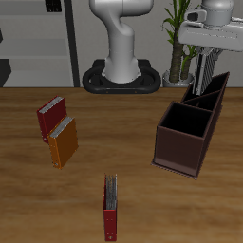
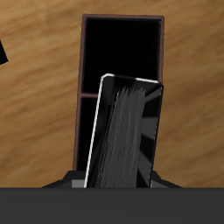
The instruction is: Place the striped book into the left desk caddy's back compartment
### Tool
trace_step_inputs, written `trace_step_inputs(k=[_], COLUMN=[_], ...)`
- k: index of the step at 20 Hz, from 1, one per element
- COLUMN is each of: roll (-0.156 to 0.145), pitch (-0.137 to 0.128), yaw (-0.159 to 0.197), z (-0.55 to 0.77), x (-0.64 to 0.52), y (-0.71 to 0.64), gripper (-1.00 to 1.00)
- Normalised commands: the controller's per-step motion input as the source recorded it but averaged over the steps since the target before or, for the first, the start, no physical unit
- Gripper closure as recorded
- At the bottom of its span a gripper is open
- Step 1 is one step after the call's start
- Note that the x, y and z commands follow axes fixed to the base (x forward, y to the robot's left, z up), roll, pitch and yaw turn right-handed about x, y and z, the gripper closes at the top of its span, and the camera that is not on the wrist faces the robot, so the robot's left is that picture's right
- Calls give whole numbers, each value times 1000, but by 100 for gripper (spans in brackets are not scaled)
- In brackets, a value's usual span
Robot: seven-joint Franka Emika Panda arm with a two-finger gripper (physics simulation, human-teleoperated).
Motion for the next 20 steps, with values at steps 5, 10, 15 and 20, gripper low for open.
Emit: trace_step_inputs(k=[5, 10, 15, 20], roll=[42, 16, 7, 8], pitch=[19, 21, 9, -7], yaw=[33, 35, 24, 27], z=[-129, -136, -114, -33], x=[86, 39, 127, 93], y=[139, -6, -26, -26], gripper=[100, 100, 100, 100])
